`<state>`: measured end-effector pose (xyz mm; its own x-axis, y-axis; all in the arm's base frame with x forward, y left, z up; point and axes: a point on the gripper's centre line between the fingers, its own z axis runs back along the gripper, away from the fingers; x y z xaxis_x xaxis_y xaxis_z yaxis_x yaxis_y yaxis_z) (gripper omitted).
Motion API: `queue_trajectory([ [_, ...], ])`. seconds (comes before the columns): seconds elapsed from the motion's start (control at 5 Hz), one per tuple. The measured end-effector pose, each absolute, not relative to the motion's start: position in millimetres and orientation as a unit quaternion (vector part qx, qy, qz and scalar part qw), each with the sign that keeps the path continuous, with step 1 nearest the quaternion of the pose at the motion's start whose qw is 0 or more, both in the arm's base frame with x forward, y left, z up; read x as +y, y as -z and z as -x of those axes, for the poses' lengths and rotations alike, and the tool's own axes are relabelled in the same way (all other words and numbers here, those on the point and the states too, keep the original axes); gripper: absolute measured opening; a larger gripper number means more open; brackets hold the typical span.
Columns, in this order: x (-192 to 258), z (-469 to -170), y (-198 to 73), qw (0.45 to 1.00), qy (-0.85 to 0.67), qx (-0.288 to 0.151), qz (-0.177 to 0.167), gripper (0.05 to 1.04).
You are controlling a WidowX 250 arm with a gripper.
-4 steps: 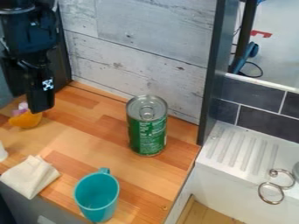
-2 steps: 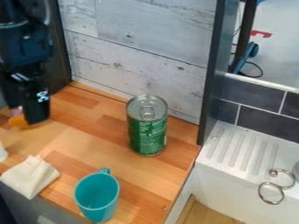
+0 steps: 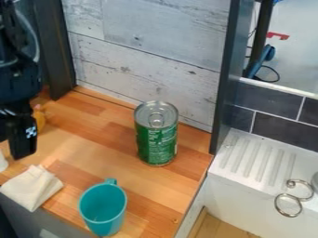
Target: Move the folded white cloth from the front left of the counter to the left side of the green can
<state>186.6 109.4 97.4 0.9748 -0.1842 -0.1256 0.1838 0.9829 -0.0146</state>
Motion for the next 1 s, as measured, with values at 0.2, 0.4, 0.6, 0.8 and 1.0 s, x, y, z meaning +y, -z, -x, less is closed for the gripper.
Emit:
queue_trajectory([
  [0.2, 114.6, -183.9, -80.2, 0.994, 0.082, 0.064, -0.023, 1.001],
  [0.4, 115.2, -183.8, -55.4, 0.992, 0.090, 0.088, -0.010, 1.001],
  [0.6, 116.5, -183.0, -43.8, 0.991, 0.090, 0.102, -0.004, 1.001],
  [0.8, 124.2, -180.8, -34.1, 0.992, 0.081, 0.096, -0.006, 1.001],
  [1.0, 126.2, -182.5, -19.4, 0.992, 0.085, 0.098, -0.001, 1.001],
])
